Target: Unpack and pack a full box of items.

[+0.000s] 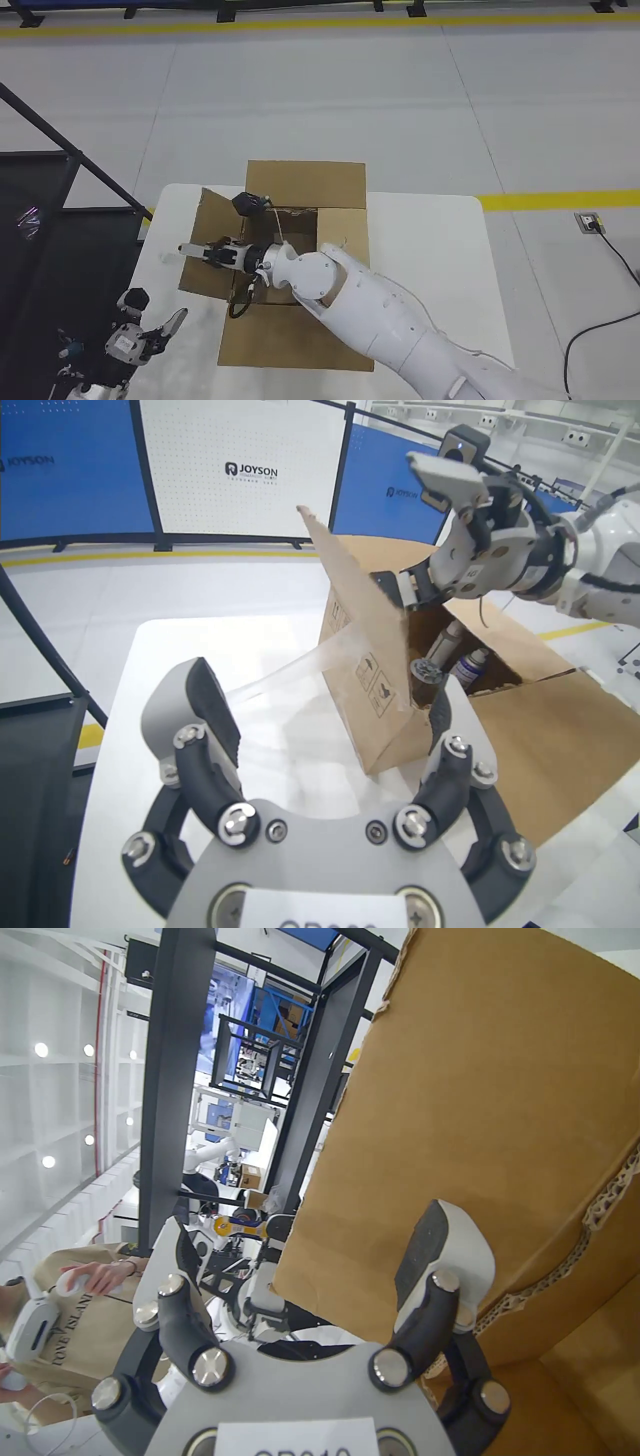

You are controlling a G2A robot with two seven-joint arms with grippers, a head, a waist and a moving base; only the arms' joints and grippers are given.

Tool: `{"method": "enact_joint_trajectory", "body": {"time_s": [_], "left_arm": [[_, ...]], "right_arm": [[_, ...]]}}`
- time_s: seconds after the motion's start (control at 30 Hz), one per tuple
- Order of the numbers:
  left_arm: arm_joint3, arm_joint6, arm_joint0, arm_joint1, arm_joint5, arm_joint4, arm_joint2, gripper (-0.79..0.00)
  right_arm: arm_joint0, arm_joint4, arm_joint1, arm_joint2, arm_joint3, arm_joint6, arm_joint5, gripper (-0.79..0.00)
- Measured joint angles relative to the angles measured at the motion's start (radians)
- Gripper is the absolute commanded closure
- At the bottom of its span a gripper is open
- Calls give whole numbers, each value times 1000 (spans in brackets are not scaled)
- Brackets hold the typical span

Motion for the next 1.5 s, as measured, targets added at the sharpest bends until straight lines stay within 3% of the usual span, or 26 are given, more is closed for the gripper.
{"method": "enact_joint_trajectory", "body": {"time_s": [0.23,0.5,0.6,0.8,0.93,1.1,1.2,1.5], "left_arm": [[19,-53,-97,-12,155,-3,72,-785],[116,-139,-183,-16,194,-13,102,-785],[147,-148,-200,-17,197,-13,107,-785],[190,-207,-224,-17,220,26,120,-785],[219,-216,-251,-20,246,38,139,-785],[224,-208,-250,-21,239,30,135,-785],[205,-203,-244,-21,240,21,119,-785],[-28,-168,-143,-17,213,9,26,-785]], "right_arm": [[29,11,-60,-12,101,-4,-49,-785],[21,21,-64,40,122,30,-190,-785],[3,6,-40,82,75,66,-246,-785],[-113,-73,57,227,-159,187,-309,-785],[-285,-110,141,383,-432,334,-273,-785],[-486,-141,210,569,-697,457,-192,-785],[-523,-139,222,620,-729,493,-123,-785],[-527,-127,222,619,-723,481,-146,-785]]}}
